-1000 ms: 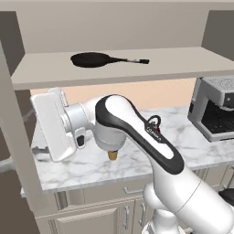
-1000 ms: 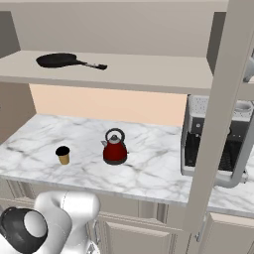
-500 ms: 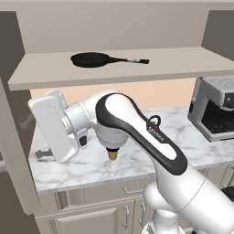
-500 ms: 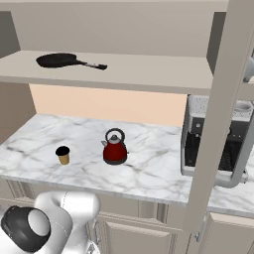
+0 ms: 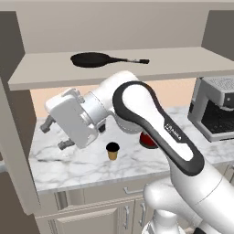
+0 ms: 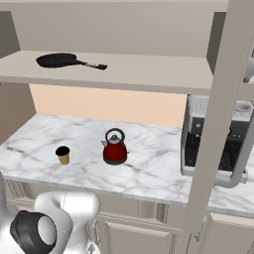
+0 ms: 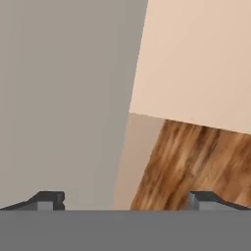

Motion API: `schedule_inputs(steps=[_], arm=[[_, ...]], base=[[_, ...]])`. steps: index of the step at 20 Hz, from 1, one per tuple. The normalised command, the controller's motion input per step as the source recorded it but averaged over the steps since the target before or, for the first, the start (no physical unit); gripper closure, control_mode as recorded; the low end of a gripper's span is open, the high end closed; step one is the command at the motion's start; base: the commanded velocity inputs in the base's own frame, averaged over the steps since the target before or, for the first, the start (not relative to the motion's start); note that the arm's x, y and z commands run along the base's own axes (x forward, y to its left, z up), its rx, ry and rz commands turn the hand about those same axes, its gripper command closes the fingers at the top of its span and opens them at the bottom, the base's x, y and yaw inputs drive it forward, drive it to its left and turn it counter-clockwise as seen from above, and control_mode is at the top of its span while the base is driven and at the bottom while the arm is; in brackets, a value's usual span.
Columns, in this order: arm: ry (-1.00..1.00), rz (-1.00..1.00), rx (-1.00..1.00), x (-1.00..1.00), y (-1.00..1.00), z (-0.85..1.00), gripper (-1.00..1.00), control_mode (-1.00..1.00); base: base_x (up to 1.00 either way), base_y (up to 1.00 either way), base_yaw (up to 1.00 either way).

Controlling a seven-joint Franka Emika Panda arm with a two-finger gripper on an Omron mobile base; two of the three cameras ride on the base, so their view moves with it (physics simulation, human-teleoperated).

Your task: Pick the pan from the cabinet and place it on the stove. Then turn on the stove burner for the pan.

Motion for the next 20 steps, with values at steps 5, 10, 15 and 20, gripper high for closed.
schedule_inputs(steps=[5,10,15,20], arm=[[-0.38,0.05,-0.04,0.09,-0.57,0.04,-1.00,-1.00],[-0.33,0.04,0.00,0.21,-0.59,0.10,-1.00,-1.00],[-0.33,0.03,0.00,0.24,-0.59,0.13,-1.00,-1.00],[-0.31,0.05,0.00,0.31,-0.64,0.17,-1.00,-1.00]], base=[[0.00,0.00,0.00],[0.00,0.00,0.00],[0.00,0.00,0.00],[0.00,0.00,0.00]])
